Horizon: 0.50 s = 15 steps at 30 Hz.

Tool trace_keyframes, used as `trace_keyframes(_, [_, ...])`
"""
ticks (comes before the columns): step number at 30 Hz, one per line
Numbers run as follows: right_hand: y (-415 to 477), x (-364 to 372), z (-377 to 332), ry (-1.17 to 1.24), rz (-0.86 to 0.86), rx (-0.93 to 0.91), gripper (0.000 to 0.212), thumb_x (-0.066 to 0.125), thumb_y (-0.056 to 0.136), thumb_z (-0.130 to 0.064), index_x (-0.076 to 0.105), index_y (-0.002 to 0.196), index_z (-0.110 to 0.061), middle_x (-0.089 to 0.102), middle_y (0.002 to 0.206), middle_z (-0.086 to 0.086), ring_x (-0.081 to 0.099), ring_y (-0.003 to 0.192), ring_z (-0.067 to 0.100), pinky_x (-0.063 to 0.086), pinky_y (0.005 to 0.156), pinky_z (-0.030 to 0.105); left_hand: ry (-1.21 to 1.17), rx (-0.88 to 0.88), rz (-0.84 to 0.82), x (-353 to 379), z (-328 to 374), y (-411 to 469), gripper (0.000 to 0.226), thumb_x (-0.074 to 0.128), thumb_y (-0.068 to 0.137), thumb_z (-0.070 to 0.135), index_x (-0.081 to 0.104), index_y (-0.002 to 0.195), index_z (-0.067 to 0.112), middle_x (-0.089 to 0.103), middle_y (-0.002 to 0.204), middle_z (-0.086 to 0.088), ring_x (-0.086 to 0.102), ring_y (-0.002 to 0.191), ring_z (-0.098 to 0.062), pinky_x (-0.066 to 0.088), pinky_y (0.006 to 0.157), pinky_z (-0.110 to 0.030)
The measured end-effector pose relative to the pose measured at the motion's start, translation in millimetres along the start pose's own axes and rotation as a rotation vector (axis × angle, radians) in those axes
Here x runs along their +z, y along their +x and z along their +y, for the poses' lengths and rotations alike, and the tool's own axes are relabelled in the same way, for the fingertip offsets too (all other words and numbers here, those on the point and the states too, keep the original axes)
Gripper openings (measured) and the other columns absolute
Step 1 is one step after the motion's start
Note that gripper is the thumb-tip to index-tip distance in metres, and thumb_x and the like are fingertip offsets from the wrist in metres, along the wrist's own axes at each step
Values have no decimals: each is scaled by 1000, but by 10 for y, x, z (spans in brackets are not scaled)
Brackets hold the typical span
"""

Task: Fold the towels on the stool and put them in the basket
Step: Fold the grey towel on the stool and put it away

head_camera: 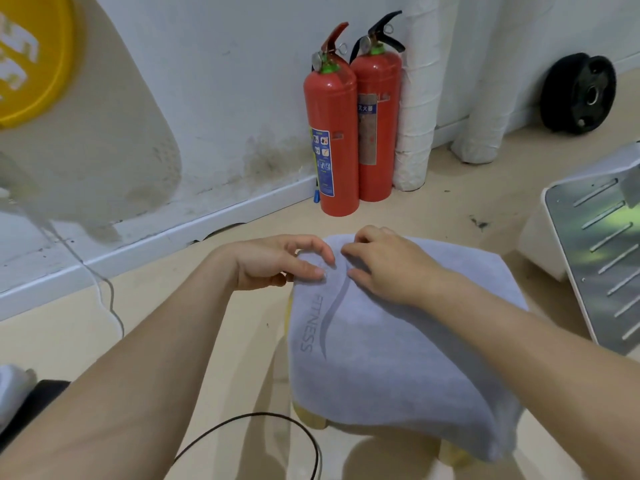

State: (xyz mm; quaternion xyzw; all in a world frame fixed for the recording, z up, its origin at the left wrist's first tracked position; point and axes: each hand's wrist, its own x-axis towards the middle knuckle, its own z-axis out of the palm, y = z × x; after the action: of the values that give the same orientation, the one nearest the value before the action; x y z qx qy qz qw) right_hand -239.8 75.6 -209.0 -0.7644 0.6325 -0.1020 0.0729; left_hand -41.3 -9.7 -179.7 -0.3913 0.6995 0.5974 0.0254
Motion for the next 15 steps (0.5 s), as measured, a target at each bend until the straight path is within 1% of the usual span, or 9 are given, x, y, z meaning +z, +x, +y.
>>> trace_keyframes(2, [-6, 20, -5, 0, 12, 14, 35, 50, 92, -36, 57, 122, -19, 48, 120, 5, 45, 111, 26, 44, 92, 40, 58, 8, -51, 27, 15, -63, 40, 76, 70, 33, 66, 107, 23, 61, 105, -4, 49, 96, -25, 29, 80, -40])
trace_keyframes(3, [-13, 32, -11, -1, 18, 21, 35, 50, 92, -36, 57, 122, -19, 48, 120, 5, 45, 111, 26, 45, 92, 40, 81, 10, -82, 46, 22, -98, 38, 76, 70, 33, 67, 106, 23, 60, 104, -6, 48, 93, -26, 30, 76, -38])
trace_keyframes(5, [-35, 73, -26, -8, 42, 29, 34, 49, 93, -35, 56, 121, -17, 48, 119, 5, 45, 109, 26, 46, 89, 41, 100, 9, -134, 98, 26, -164, 34, 76, 71, 31, 68, 104, 23, 56, 101, -8, 44, 90, -26, 28, 72, -38])
trace_keyframes(7, [-61, 121, -43, -14, 73, 37, 32, 47, 93, -34, 55, 119, -16, 48, 117, 6, 45, 108, 26, 47, 86, 41, 130, -2, -139, 174, 12, -231, 30, 77, 71, 30, 69, 99, 24, 58, 101, -4, 47, 92, -26, 29, 77, -43])
trace_keyframes(9, [-94, 159, -54, -4, 99, 35, 30, 45, 95, -31, 54, 117, -14, 48, 115, 6, 46, 106, 27, 47, 85, 43, 190, -6, -111, 265, -19, -314, 25, 77, 71, 32, 68, 94, 26, 61, 100, 2, 52, 94, -24, 38, 80, -46])
trace_keyframes(10, [-117, 173, -56, 5, 107, 28, 29, 44, 95, -30, 54, 117, -13, 48, 115, 7, 47, 106, 28, 46, 85, 44, 206, -4, -99, 310, -43, -364, 24, 77, 71, 33, 67, 92, 27, 60, 97, 3, 52, 90, -22, 40, 77, -40])
trace_keyframes(13, [-212, 198, -54, 25, 95, 24, 32, 40, 97, -29, 52, 121, -11, 48, 122, 9, 48, 111, 29, 45, 88, 43, 133, -5, -55, 442, -180, -552, 21, 76, 70, 29, 65, 87, 26, 54, 81, 5, 46, 73, -12, 33, 59, -22])
trace_keyframes(14, [-245, 212, -57, 26, 91, 21, 34, 39, 98, -28, 50, 125, -10, 48, 126, 10, 47, 114, 30, 44, 91, 43, 75, -5, -17, 505, -246, -619, 20, 75, 70, 27, 65, 87, 25, 55, 78, 4, 47, 70, -12, 34, 59, -21])
trace_keyframes(15, [-279, 225, -66, 19, 93, 23, 37, 39, 98, -27, 49, 128, -9, 47, 130, 12, 46, 119, 30, 42, 95, 43, 6, 3, 38, 577, -318, -673, 20, 74, 70, 25, 66, 88, 22, 59, 79, 1, 51, 71, -15, 39, 63, -22])
